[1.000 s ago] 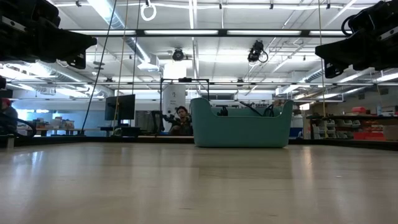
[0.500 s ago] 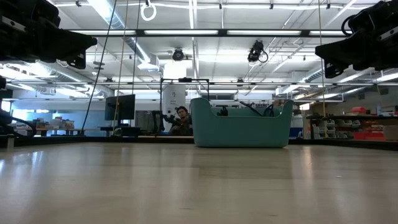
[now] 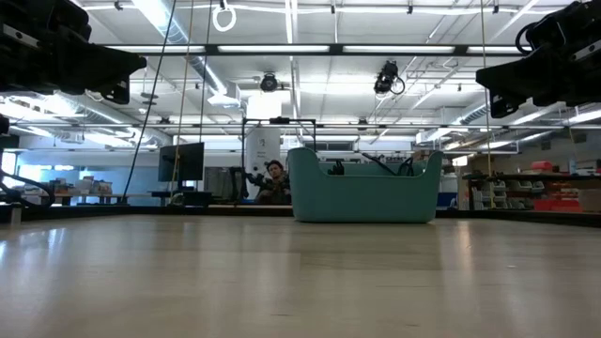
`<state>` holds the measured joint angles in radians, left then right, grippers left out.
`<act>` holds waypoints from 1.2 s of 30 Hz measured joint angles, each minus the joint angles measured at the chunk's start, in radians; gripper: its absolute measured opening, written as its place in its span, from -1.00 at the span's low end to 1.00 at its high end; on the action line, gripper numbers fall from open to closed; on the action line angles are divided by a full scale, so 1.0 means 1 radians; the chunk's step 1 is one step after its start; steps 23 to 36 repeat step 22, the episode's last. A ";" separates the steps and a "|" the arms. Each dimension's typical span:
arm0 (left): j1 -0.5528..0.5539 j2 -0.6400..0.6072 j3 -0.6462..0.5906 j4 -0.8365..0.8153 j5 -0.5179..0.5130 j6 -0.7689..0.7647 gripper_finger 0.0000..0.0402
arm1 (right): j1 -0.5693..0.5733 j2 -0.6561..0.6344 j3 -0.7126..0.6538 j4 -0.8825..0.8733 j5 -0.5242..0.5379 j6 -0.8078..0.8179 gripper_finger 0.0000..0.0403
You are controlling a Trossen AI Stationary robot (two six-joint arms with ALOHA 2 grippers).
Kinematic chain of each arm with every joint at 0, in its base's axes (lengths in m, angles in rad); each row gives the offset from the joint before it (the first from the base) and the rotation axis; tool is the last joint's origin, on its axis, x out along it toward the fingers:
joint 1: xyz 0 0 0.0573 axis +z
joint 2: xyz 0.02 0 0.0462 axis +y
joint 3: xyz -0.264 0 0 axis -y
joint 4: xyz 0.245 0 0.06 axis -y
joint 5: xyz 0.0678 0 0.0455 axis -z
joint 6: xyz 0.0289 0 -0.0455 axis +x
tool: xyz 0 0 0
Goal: Pick and place USB-C Cables
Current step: Return to Home Position
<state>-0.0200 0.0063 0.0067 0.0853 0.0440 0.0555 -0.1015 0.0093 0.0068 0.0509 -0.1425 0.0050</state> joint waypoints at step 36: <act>0.000 0.000 0.000 0.000 0.000 0.000 -0.82 | 0.000 0.000 0.000 0.000 0.000 0.000 -0.94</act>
